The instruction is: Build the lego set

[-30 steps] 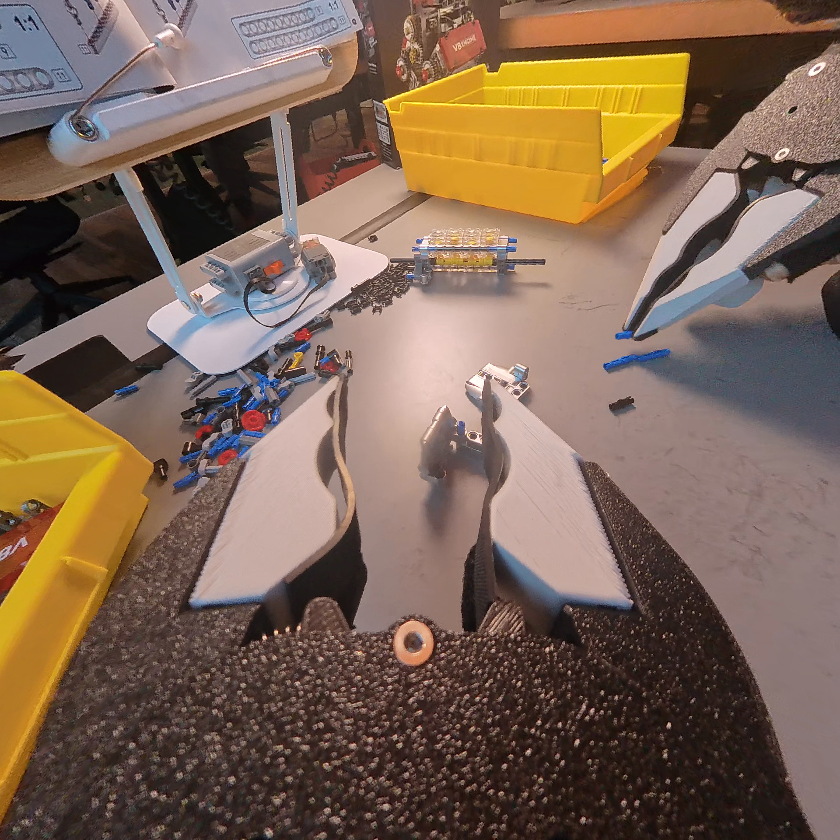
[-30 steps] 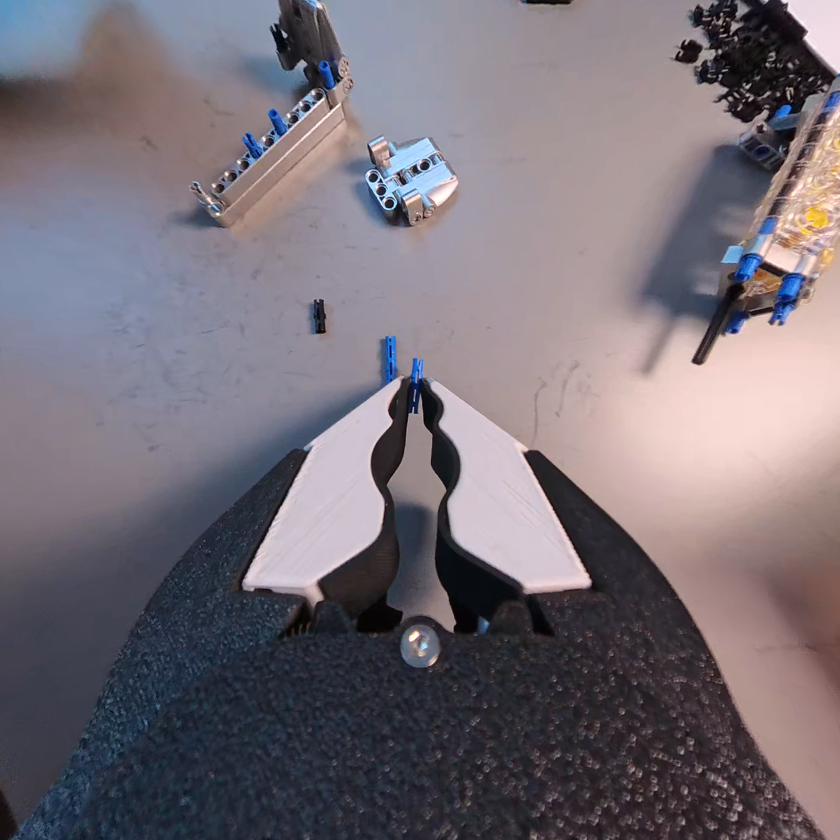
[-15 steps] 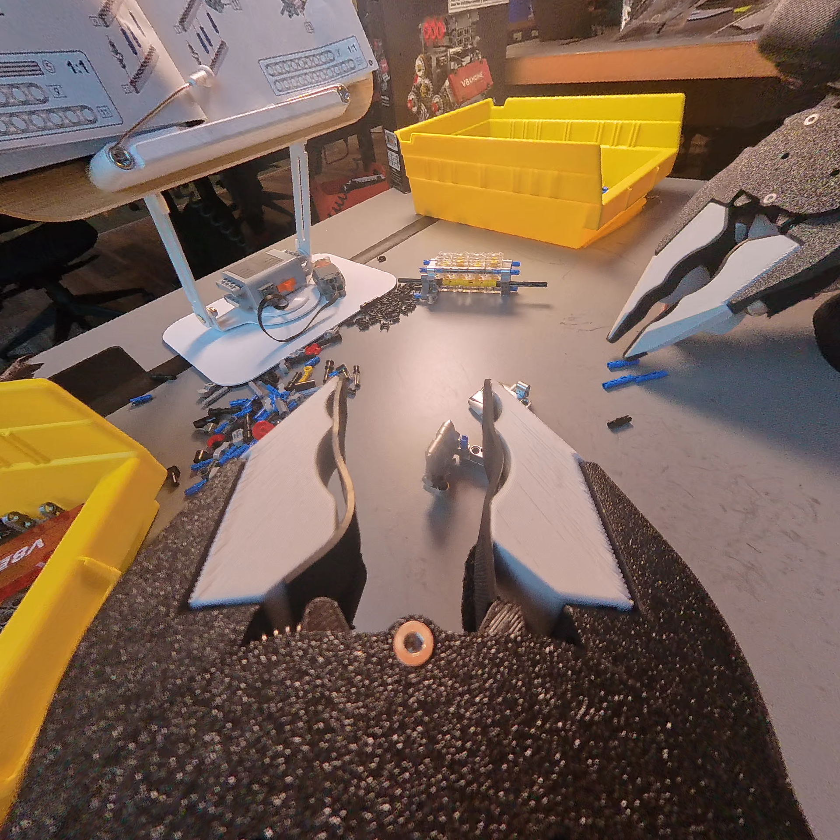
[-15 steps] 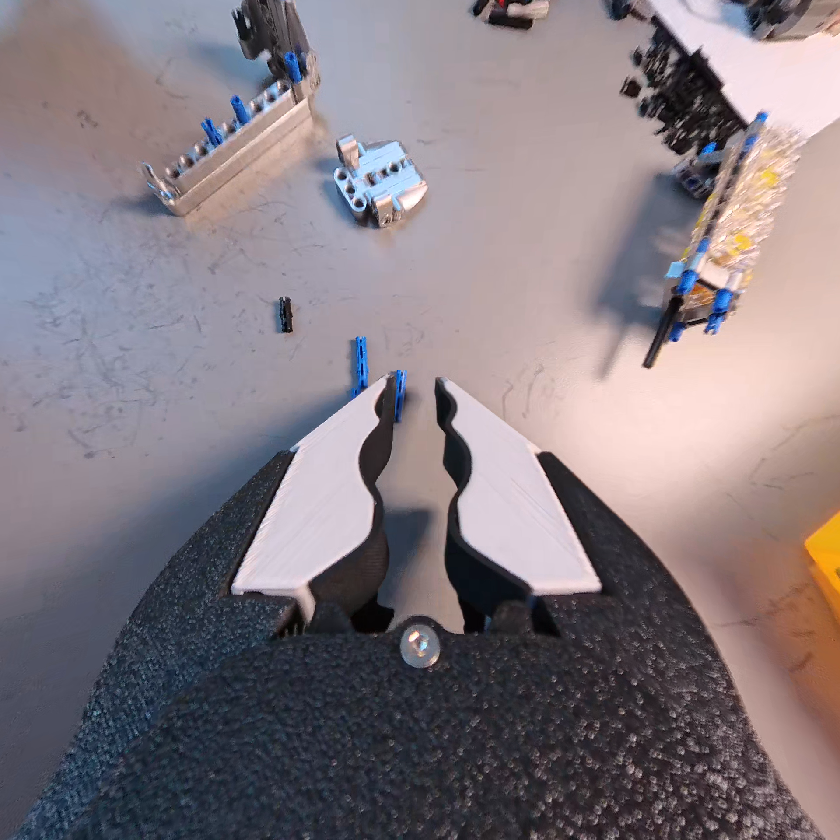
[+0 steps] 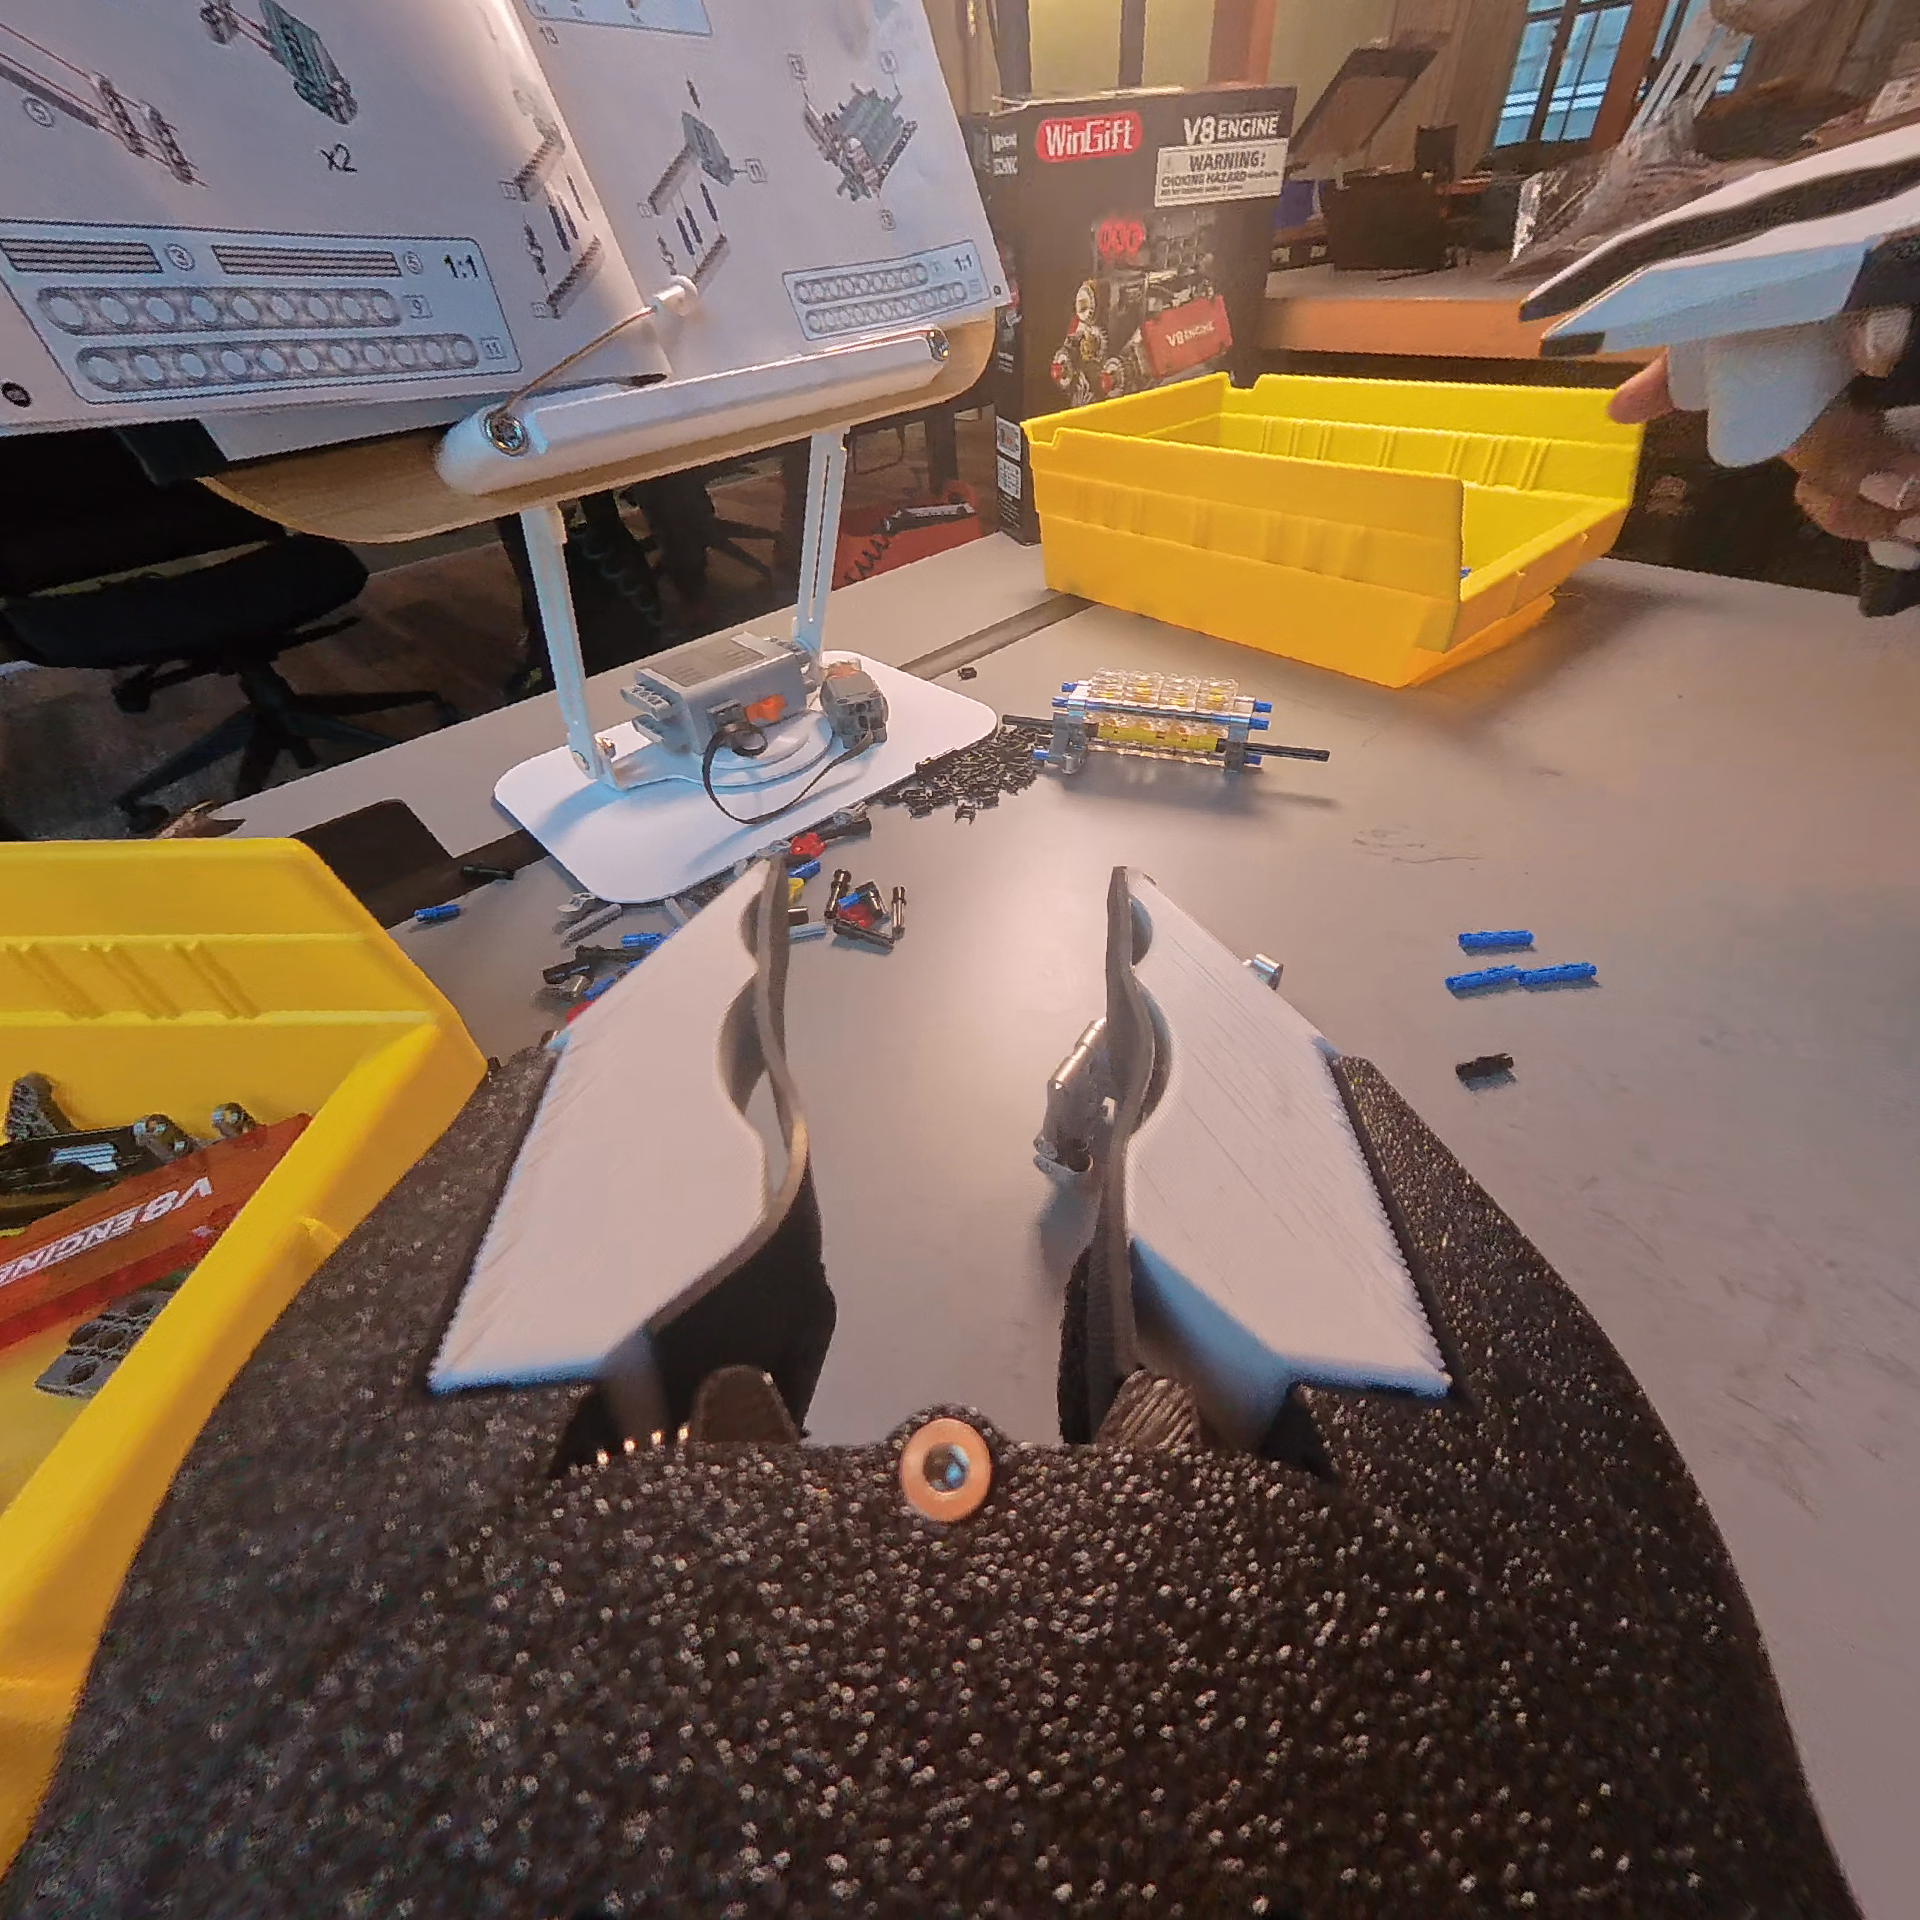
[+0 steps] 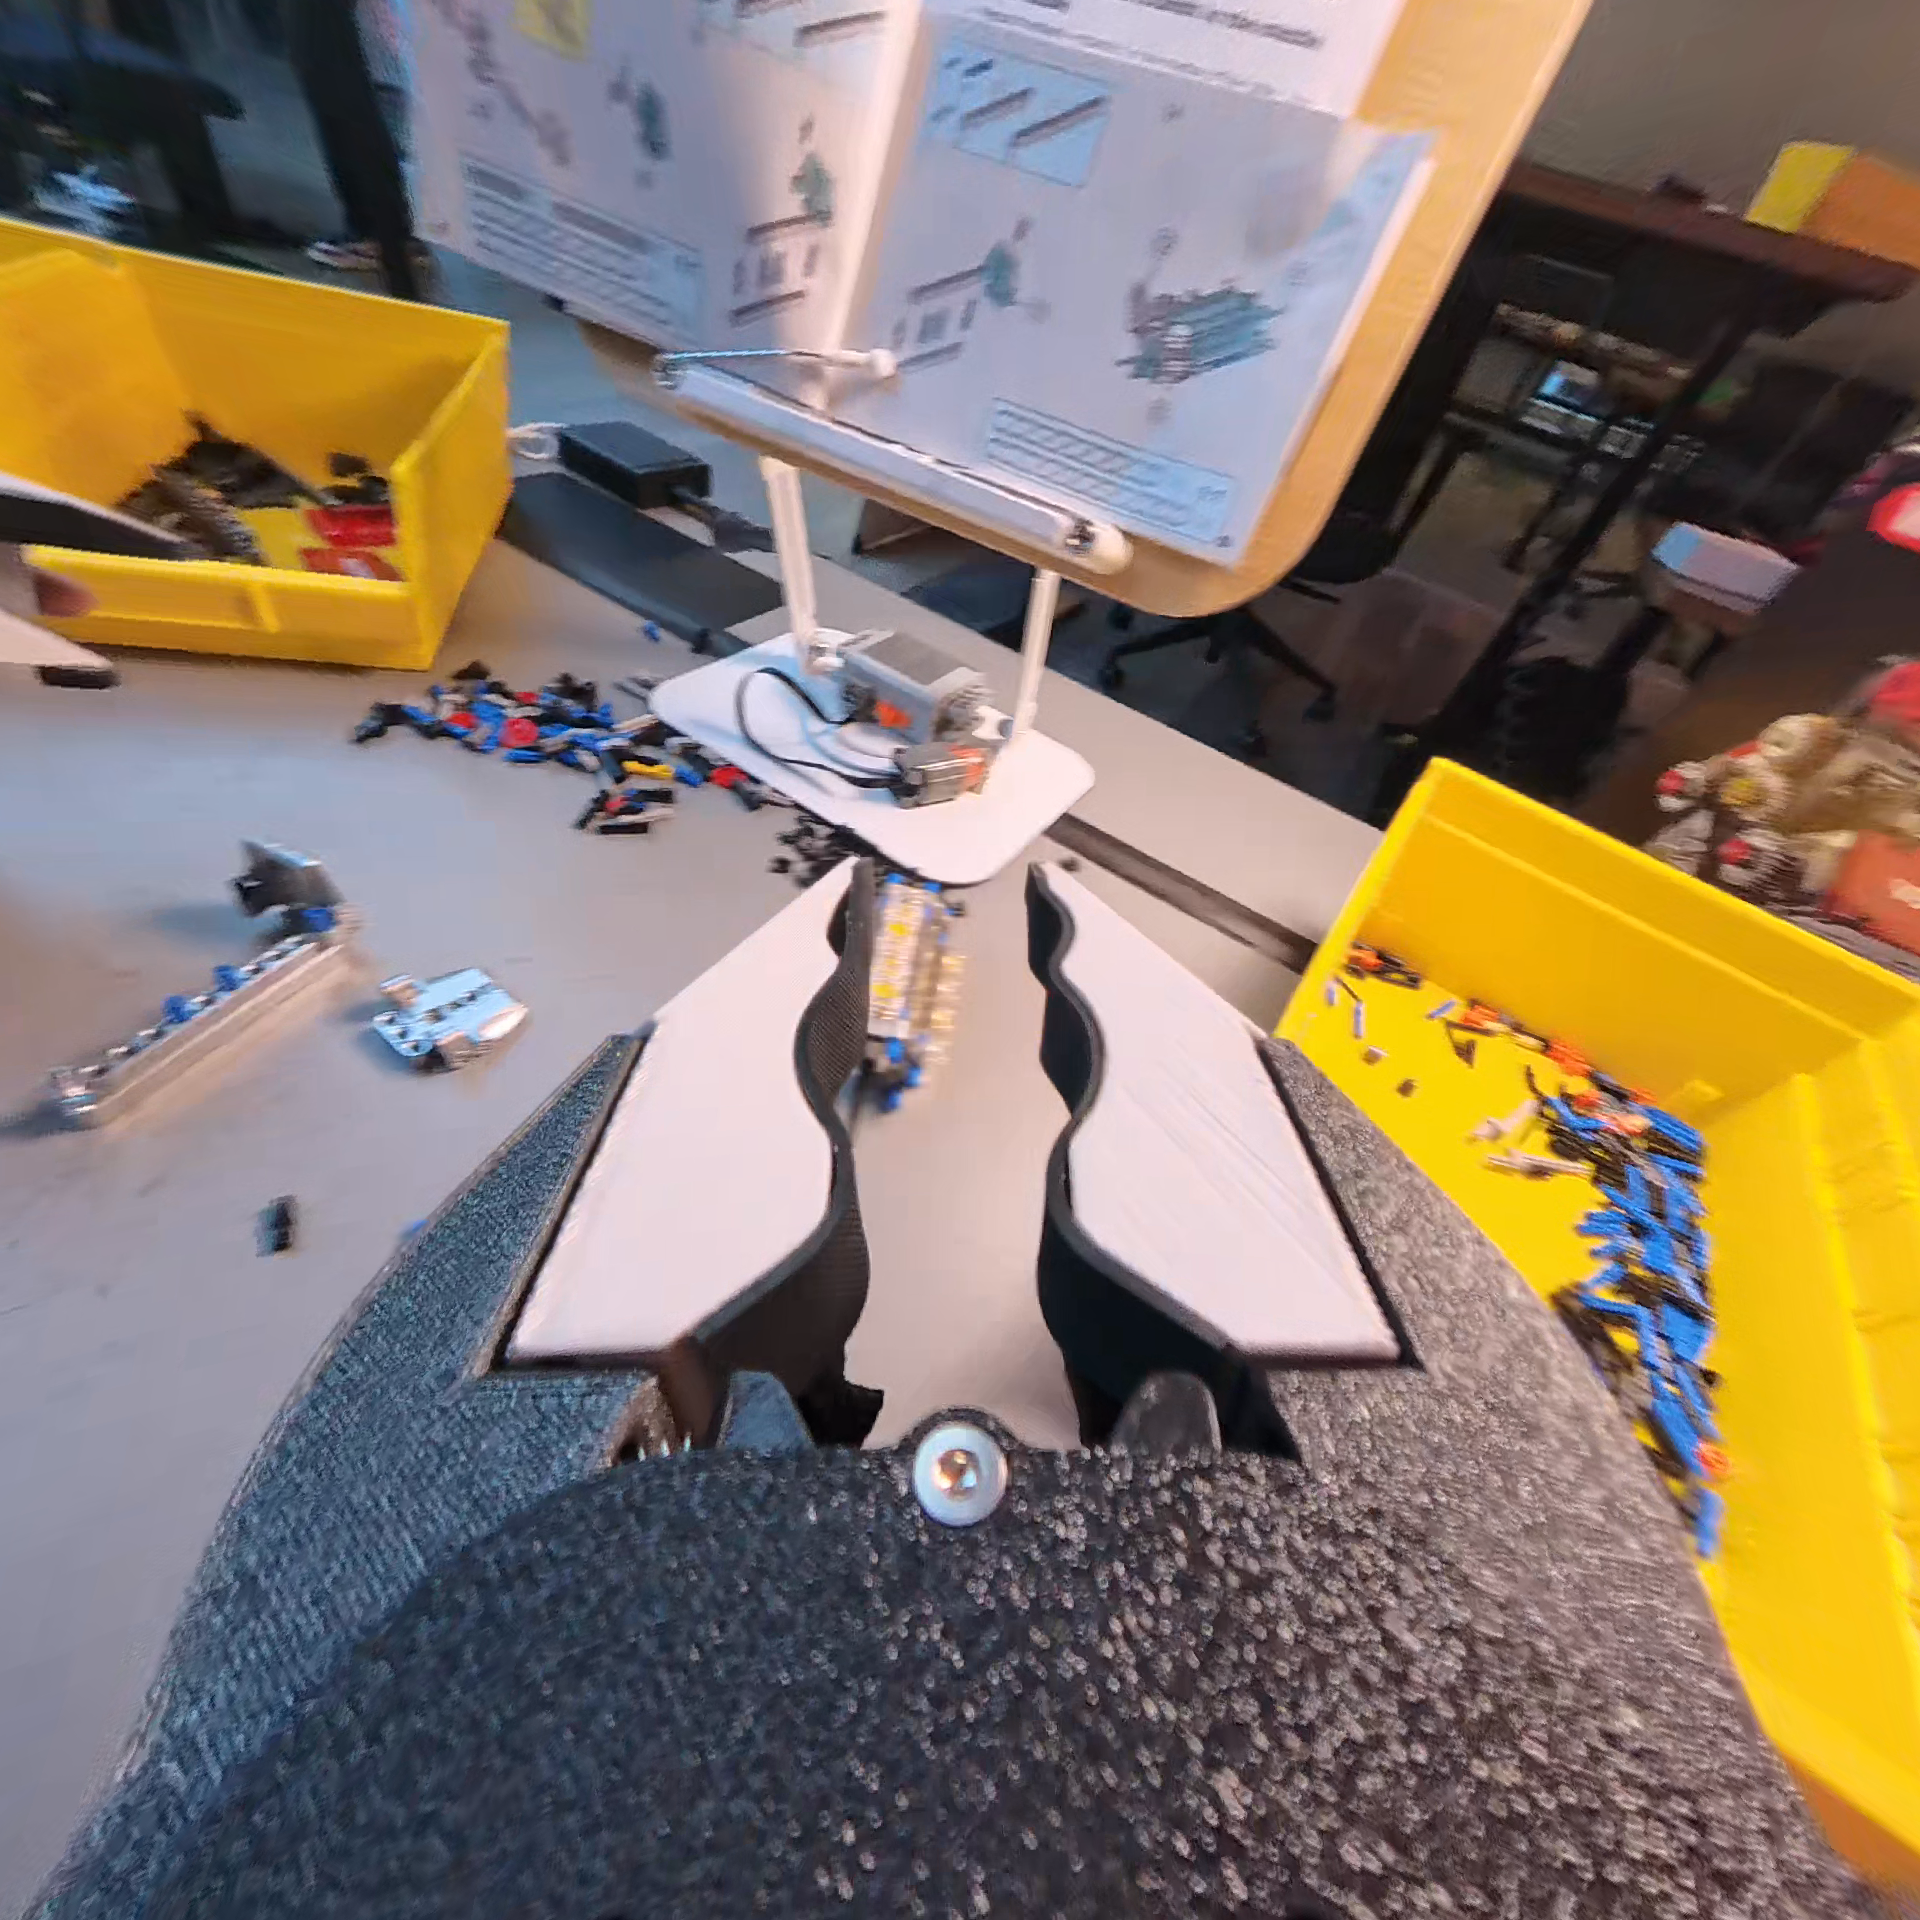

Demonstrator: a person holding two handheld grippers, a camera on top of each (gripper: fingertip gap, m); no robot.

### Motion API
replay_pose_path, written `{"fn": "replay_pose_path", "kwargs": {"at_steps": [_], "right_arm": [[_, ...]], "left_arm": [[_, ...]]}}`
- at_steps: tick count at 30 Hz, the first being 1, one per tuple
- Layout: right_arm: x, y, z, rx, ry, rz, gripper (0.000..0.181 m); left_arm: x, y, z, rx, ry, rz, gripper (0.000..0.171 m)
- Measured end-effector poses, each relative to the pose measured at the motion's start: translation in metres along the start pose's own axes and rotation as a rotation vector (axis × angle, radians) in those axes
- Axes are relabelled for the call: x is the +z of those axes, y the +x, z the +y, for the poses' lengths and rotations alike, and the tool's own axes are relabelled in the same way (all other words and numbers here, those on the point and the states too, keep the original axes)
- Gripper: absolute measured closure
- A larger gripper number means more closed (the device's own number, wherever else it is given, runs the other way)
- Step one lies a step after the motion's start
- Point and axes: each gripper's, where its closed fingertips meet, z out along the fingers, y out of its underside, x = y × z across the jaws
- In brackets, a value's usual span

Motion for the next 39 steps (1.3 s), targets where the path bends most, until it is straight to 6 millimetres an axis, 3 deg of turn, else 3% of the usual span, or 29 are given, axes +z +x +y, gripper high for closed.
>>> {"fn": "replay_pose_path", "kwargs": {"at_steps": [5,9,14,22,25,28,34,39], "right_arm": [[-0.005,0.092,0.014,0.050,-0.113,0.179,0.151],[0.003,0.162,0.047,0.088,-0.262,0.260,0.151],[0.020,0.206,0.084,0.121,-0.370,0.289,0.151],[0.062,0.223,0.152,0.227,-0.665,0.208,0.151],[0.064,0.236,0.172,0.215,-0.801,0.221,0.158],[0.052,0.235,0.190,0.148,-0.987,0.169,0.160],[0.036,0.226,0.198,0.152,-1.089,0.119,0.160],[0.037,0.217,0.204,0.228,-1.066,0.087,0.165]], "left_arm": [[0.002,-0.001,0.004,-0.011,-0.010,0.001,0.112],[0.002,0.002,0.003,-0.010,-0.009,0.012,0.112],[0.005,-0.002,0.013,-0.017,-0.036,0.000,0.112],[0.010,-0.009,0.028,-0.047,-0.078,-0.010,0.112],[0.010,-0.010,0.030,-0.053,-0.085,-0.014,0.112],[0.010,-0.010,0.030,-0.050,-0.085,-0.014,0.112],[0.010,-0.008,0.029,-0.054,-0.083,0.005,0.112],[0.009,-0.006,0.028,-0.049,-0.083,0.012,0.112]]}}
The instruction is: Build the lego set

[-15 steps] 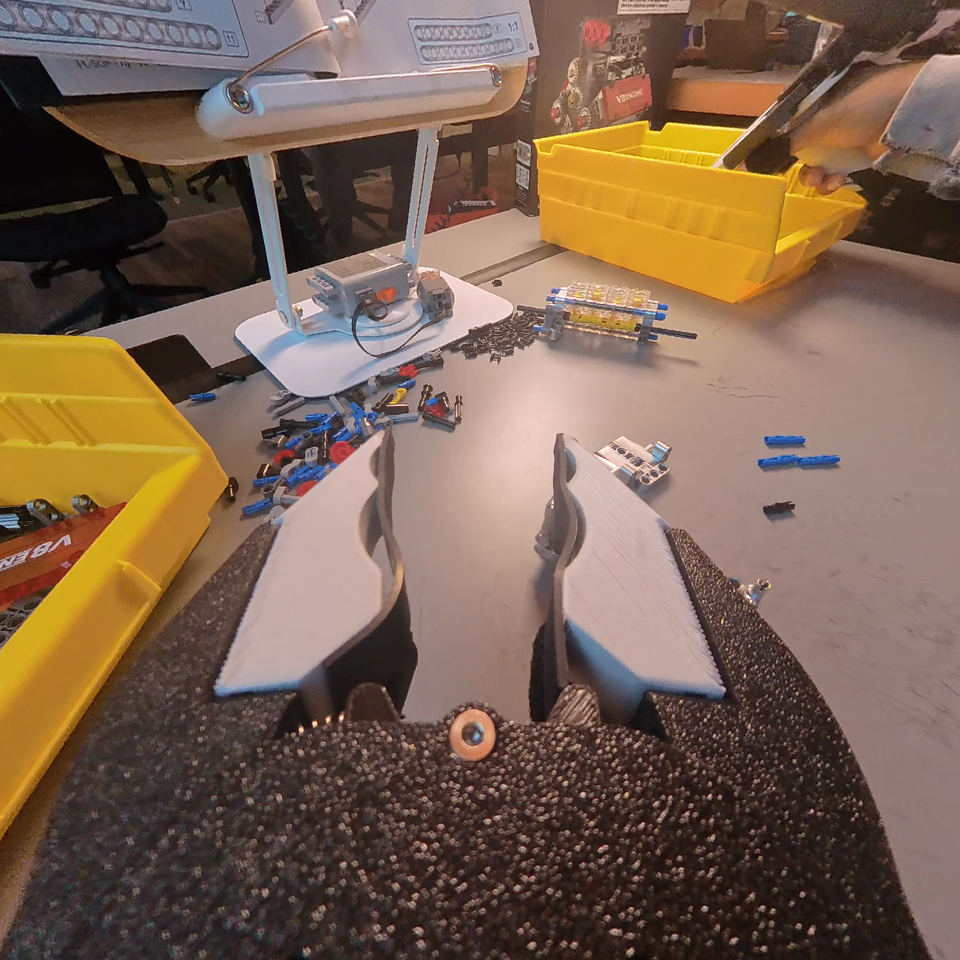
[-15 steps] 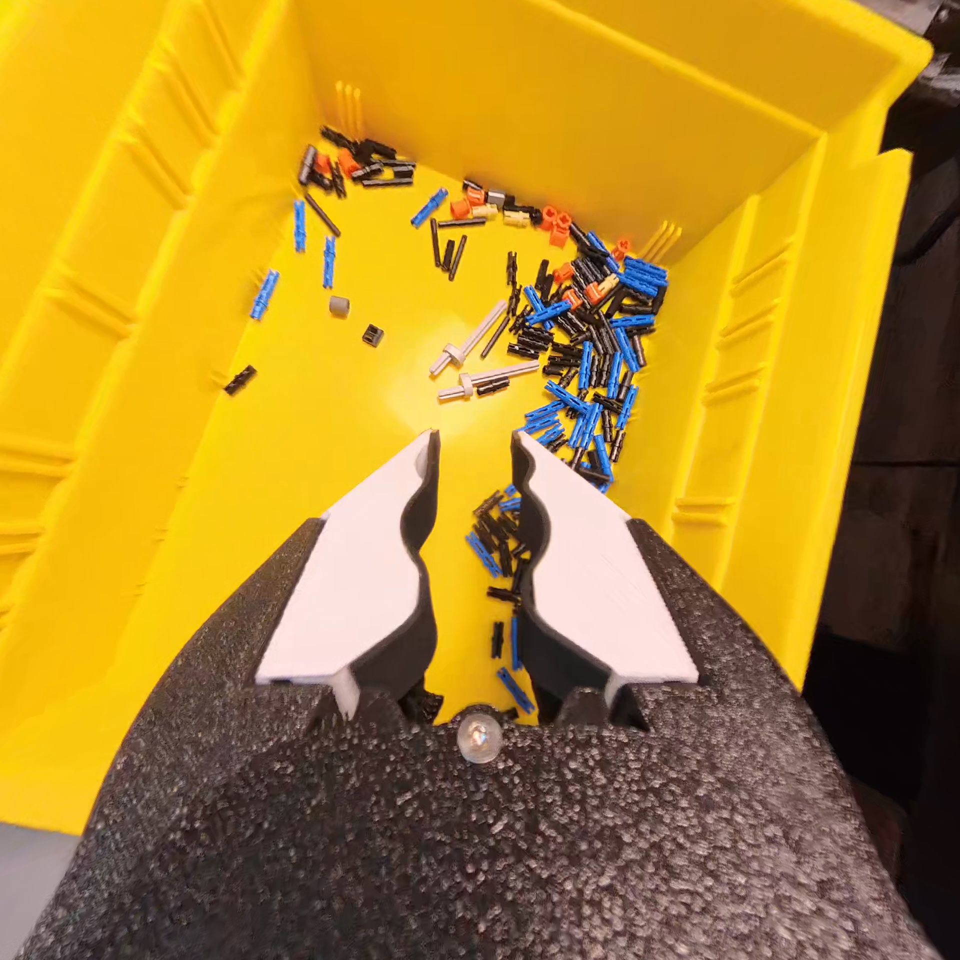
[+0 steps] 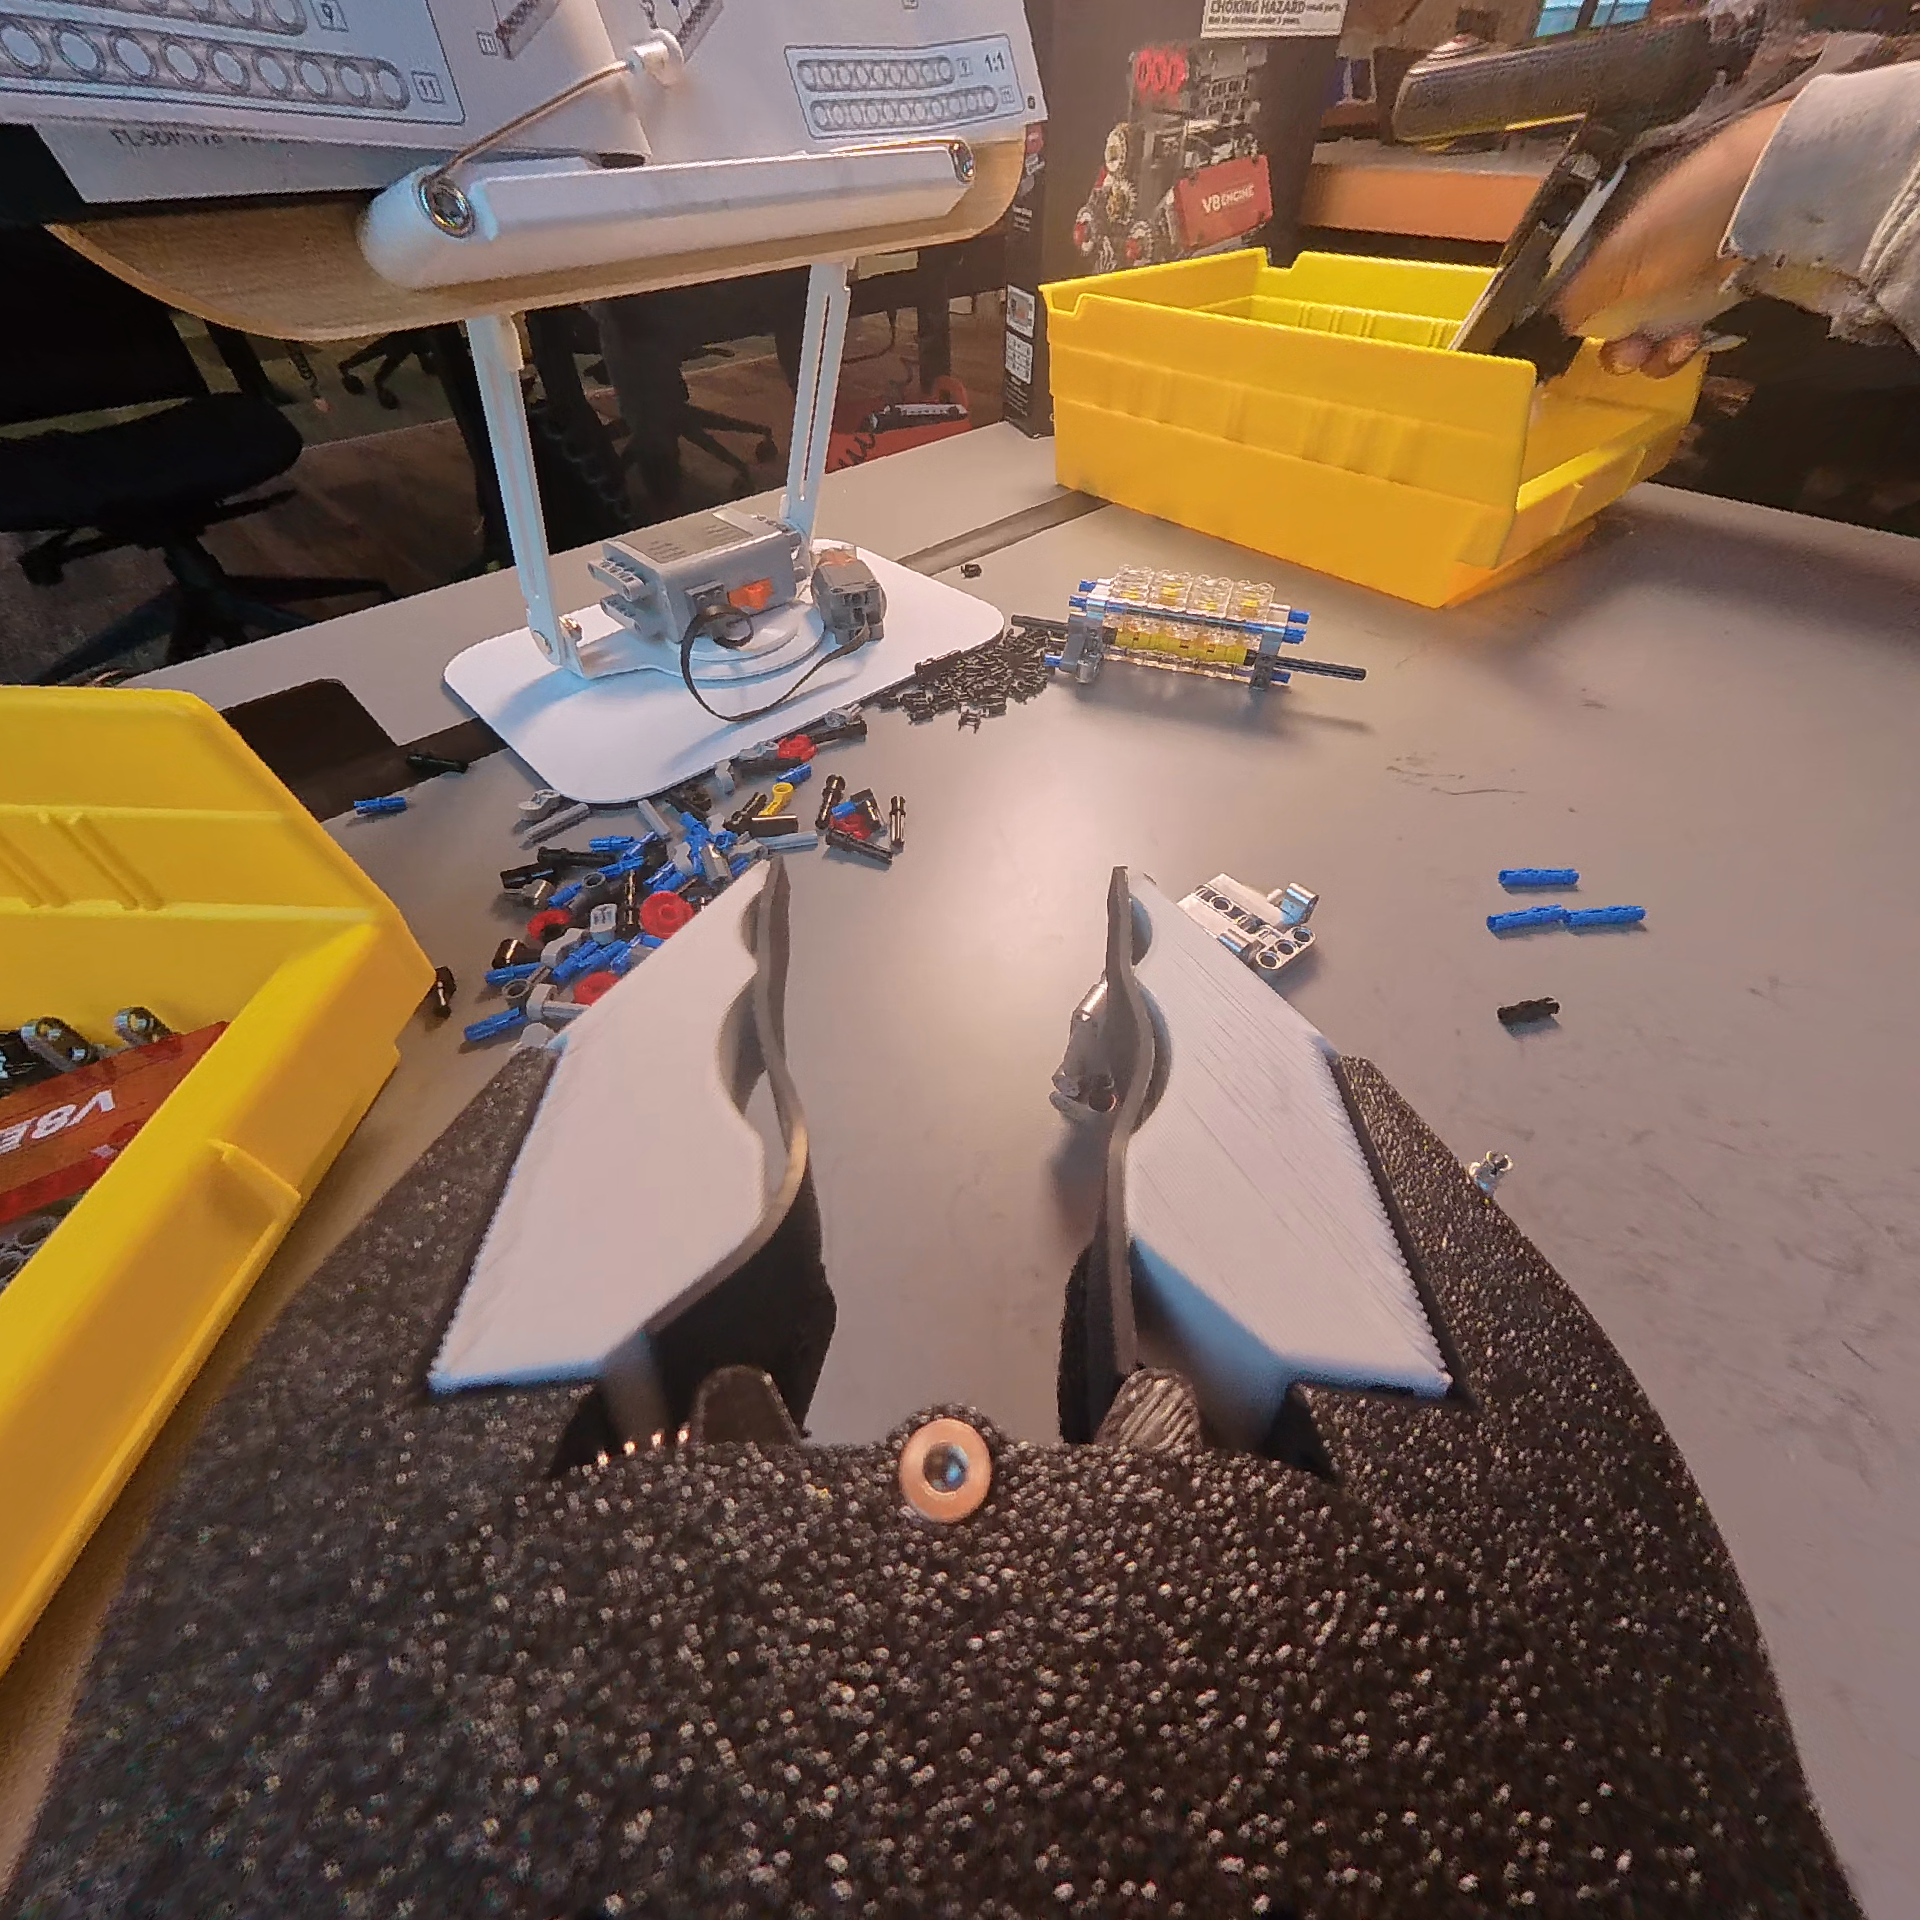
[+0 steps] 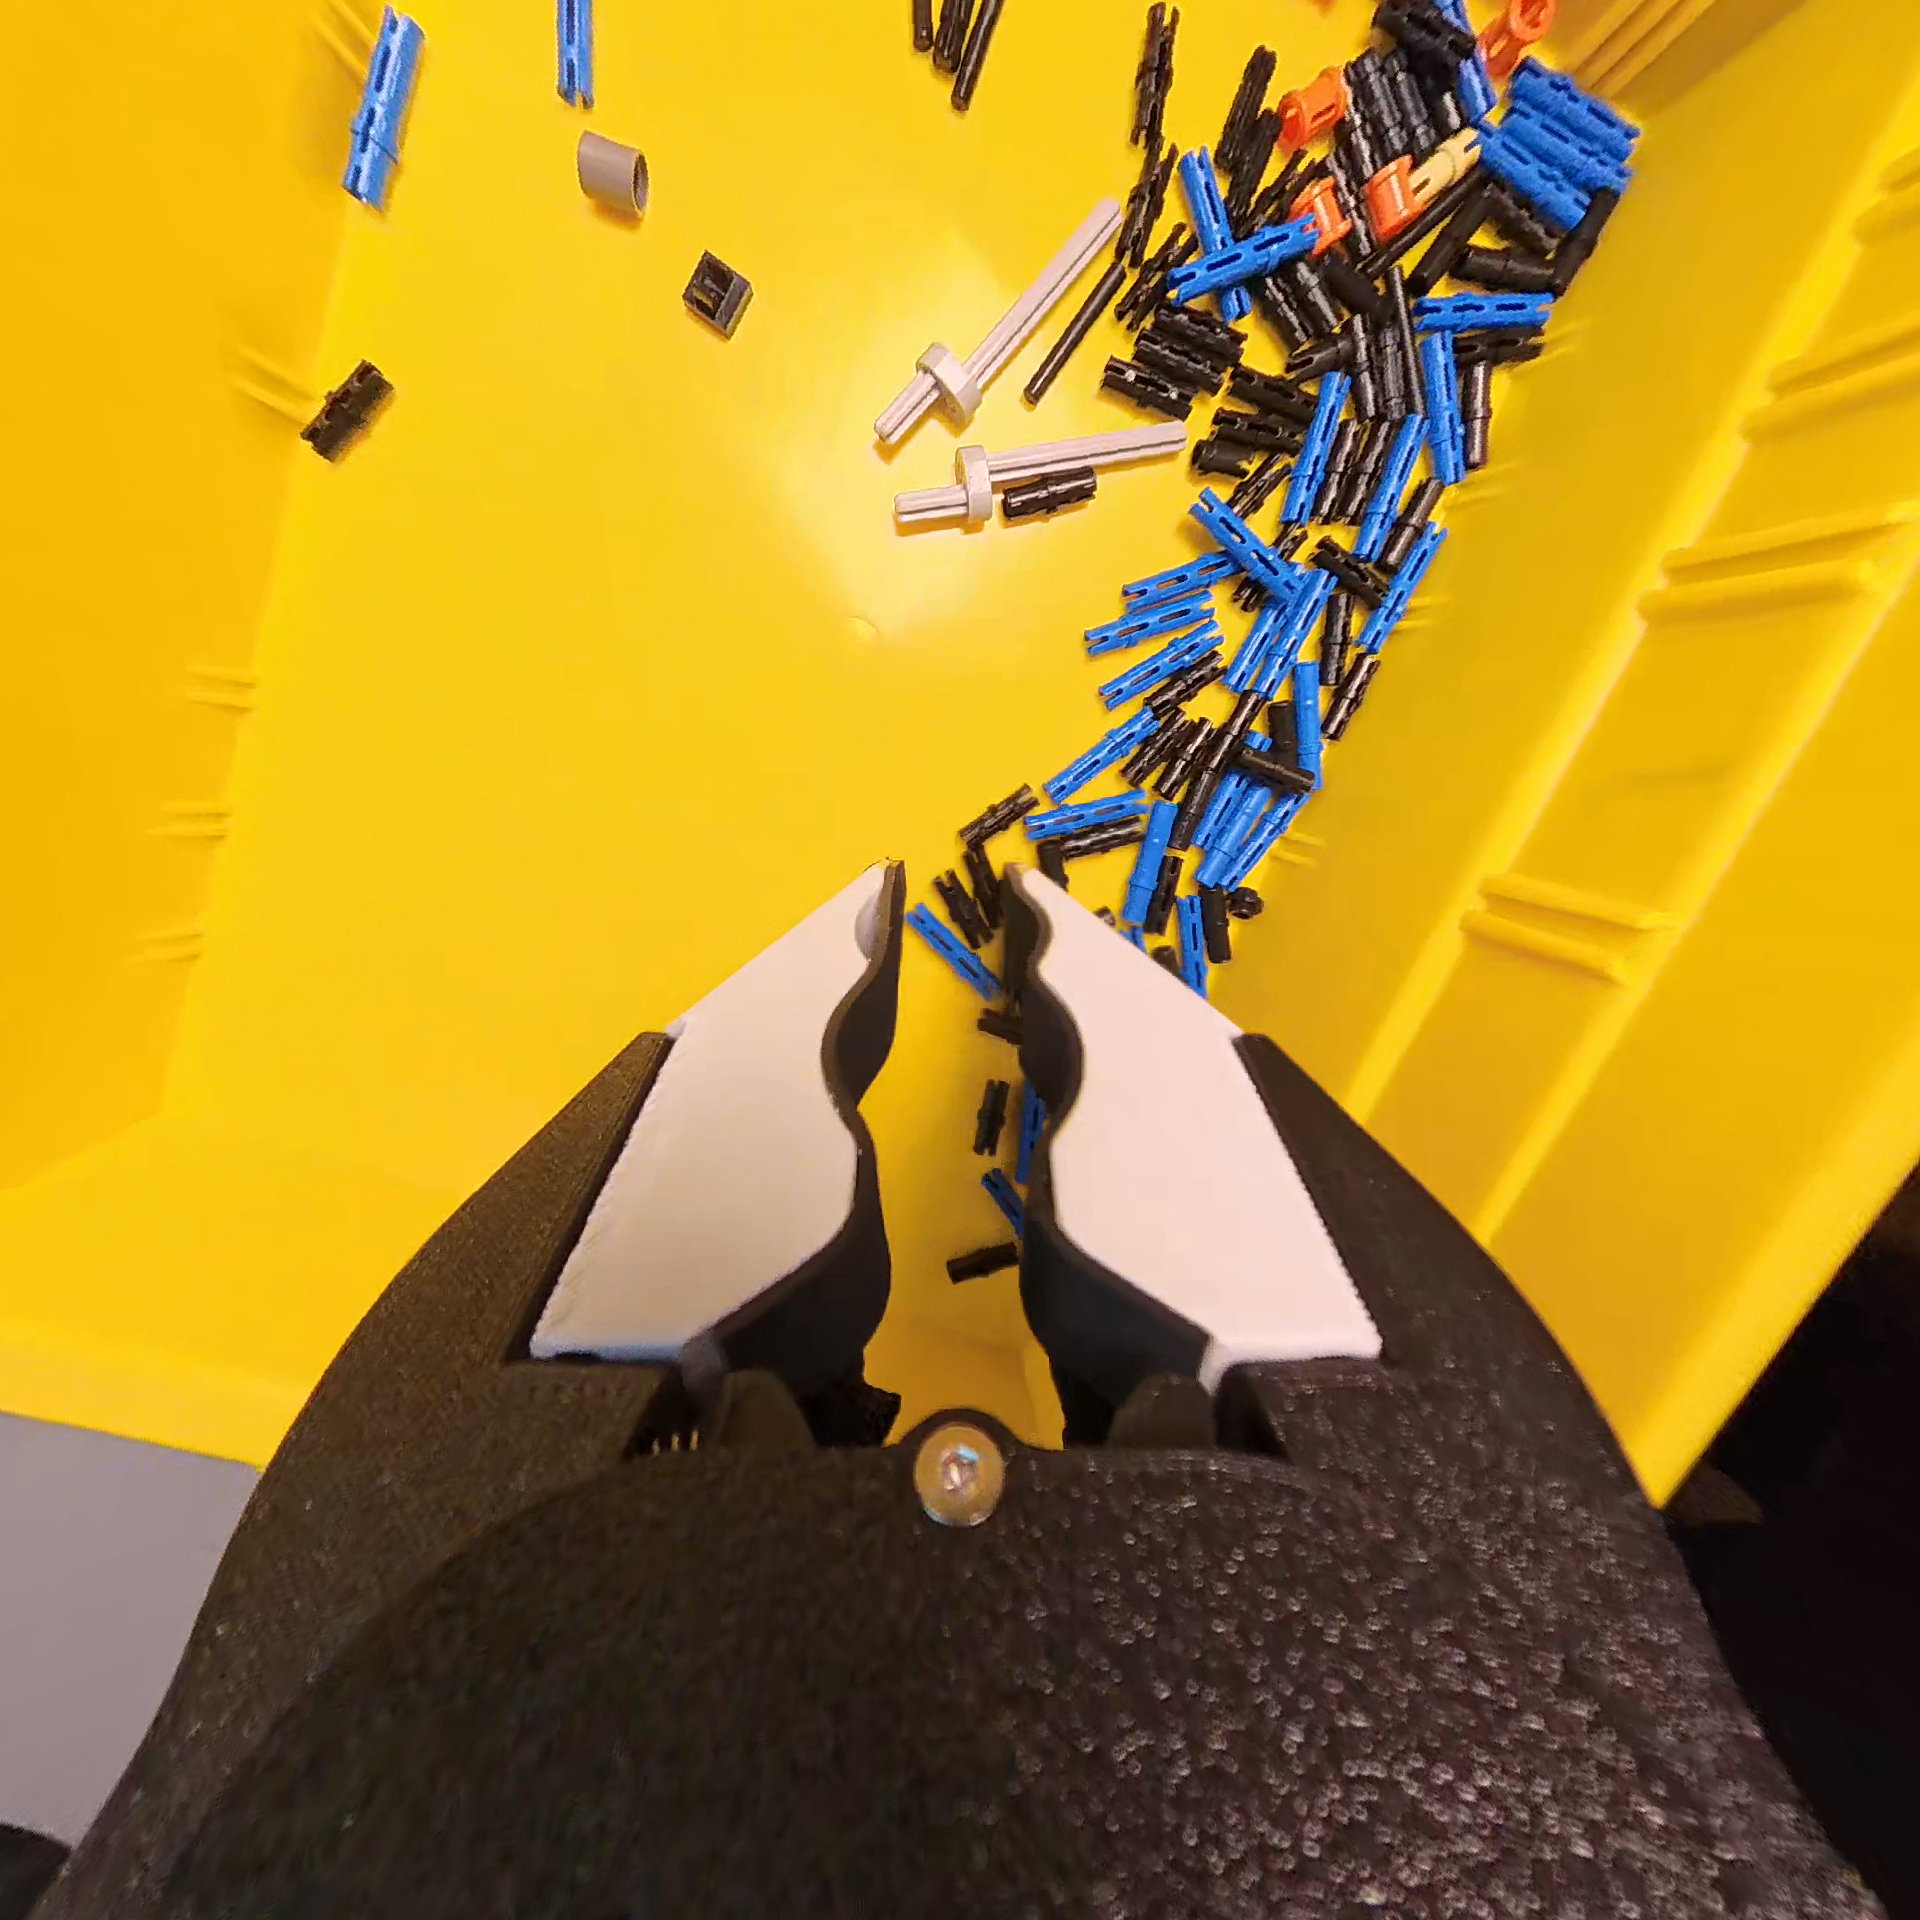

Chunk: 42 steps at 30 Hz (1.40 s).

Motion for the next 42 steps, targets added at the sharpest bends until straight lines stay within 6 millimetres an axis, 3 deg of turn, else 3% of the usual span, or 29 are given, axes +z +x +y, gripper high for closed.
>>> {"fn": "replay_pose_path", "kwargs": {"at_steps": [10,16,19,22,24,27,31,34,37,39,42], "right_arm": [[0.000,-0.010,-0.003,0.018,0.050,-0.068,0.176],[-0.012,-0.016,-0.029,0.041,0.214,-0.096,0.162],[-0.029,-0.019,-0.047,0.010,0.353,-0.080,0.153],[-0.065,-0.031,-0.068,-0.033,0.598,-0.028,0.143],[-0.096,-0.047,-0.074,-0.057,0.770,0.007,0.138],[-0.139,-0.084,-0.066,-0.098,0.985,0.052,0.133],[-0.177,-0.163,-0.038,-0.074,1.172,-0.080,0.128],[-0.177,-0.226,-0.019,-0.088,1.225,-0.184,0.127],[-0.158,-0.269,-0.010,-0.186,1.235,-0.180,0.128],[-0.147,-0.286,-0.008,-0.286,1.204,-0.164,0.128],[-0.137,-0.294,-0.008,-0.321,1.210,-0.158,0.130]], "left_arm": [[-0.001,0.000,-0.002,0.003,0.006,0.003,0.112],[-0.001,0.000,-0.002,0.001,0.007,0.003,0.112],[-0.002,-0.001,-0.003,0.002,0.009,-0.001,0.112],[-0.003,-0.002,-0.004,-0.002,0.016,-0.008,0.112],[-0.003,-0.003,-0.005,-0.005,0.020,-0.011,0.112],[-0.002,-0.003,-0.004,-0.002,0.017,-0.010,0.112],[-0.001,-0.002,-0.004,0.004,0.018,-0.013,0.112],[-0.002,-0.001,-0.005,-0.016,0.014,-0.004,0.115],[-0.004,-0.005,-0.008,-0.011,0.026,-0.029,0.115],[-0.010,-0.012,-0.017,-0.013,0.057,-0.057,0.115],[-0.026,-0.026,-0.040,-0.006,0.130,-0.127,0.115]]}}
